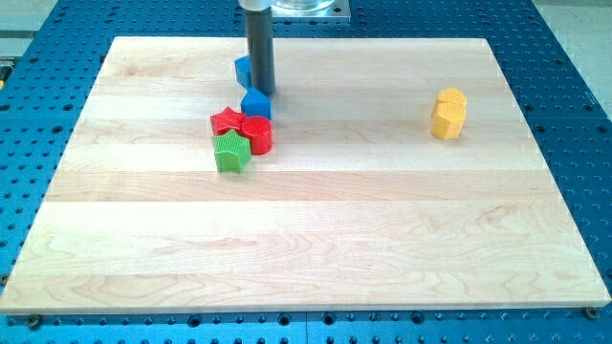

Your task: Put the cube to the right of the triangle

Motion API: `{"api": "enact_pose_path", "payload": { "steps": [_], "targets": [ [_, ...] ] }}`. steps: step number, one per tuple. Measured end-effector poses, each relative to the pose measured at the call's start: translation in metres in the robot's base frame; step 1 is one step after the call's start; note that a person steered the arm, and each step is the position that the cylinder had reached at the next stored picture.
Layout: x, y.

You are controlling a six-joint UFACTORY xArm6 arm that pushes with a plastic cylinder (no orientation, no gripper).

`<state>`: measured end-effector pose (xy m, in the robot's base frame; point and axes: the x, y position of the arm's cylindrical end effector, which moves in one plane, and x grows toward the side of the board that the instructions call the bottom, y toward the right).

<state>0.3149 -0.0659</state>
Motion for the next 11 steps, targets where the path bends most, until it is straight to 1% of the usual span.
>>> {"api": "enact_pose_path", "payload": {
  "steps": [1,2,3,4,5,6,7,9,10,11],
  "targets": [
    [0.034,0.012],
    [0.042,0.033],
    [0.039,0.053],
    [0.018,0.060],
    [0.019,-0.008],
    [-0.002,-0.037],
    [-0.044,-0.034],
    [-0.100,0.052],
    [-0.066,0.070],
    [-0.008,0.074]
  ]
}}
